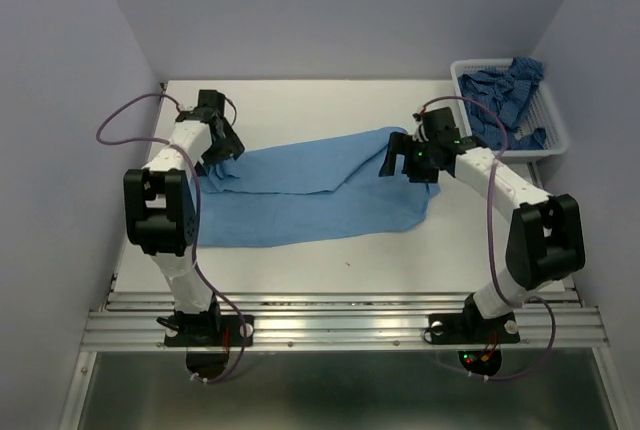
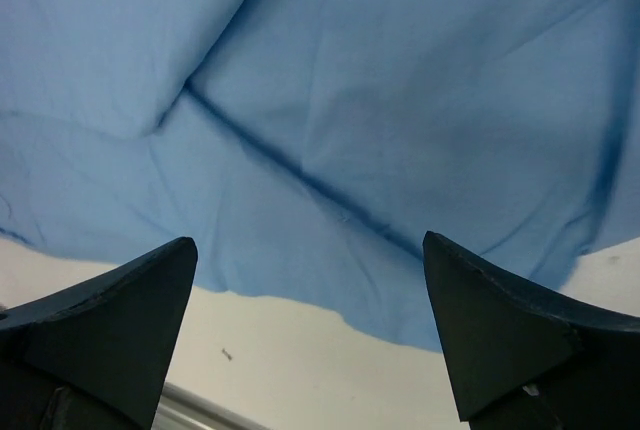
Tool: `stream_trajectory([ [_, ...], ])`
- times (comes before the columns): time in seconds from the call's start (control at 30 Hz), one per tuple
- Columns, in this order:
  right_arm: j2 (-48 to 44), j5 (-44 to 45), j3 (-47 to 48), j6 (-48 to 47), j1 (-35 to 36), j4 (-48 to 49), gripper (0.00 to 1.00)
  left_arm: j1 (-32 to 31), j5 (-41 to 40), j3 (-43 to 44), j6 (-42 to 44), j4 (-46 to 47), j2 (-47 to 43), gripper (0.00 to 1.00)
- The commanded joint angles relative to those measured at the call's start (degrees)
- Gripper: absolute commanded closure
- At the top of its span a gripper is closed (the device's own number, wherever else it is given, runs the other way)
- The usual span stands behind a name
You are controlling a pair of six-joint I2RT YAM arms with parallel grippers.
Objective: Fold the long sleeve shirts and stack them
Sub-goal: Fold the shirt
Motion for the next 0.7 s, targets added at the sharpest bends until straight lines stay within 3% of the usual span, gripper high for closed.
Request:
stream_trajectory([
  [0.0, -4.24, 3.30, -3.88, 2.60, 8.02, 0.95, 0.00, -0.71, 0.67, 8.49, -0.72, 0.00, -10.71, 0.01],
  [0.2, -5.83, 4.88, -9.69, 5.95, 13.74, 2.54, 0.00, -5.71, 5.06, 9.91, 1.82, 5.53, -10.64, 0.01],
  [0.43, -5.40, 5.06, -13.21, 8.85, 15.68, 5.52, 0.00, -9.94, 12.36, 6.40, 3.85, 11.16, 0.34, 0.01],
  [0.67, 6.71, 6.63, -8.56, 8.33, 15.68, 6.93, 0.00, -9.76, 8.23, -1.84, 2.36, 14.15, 3.61, 0.01],
])
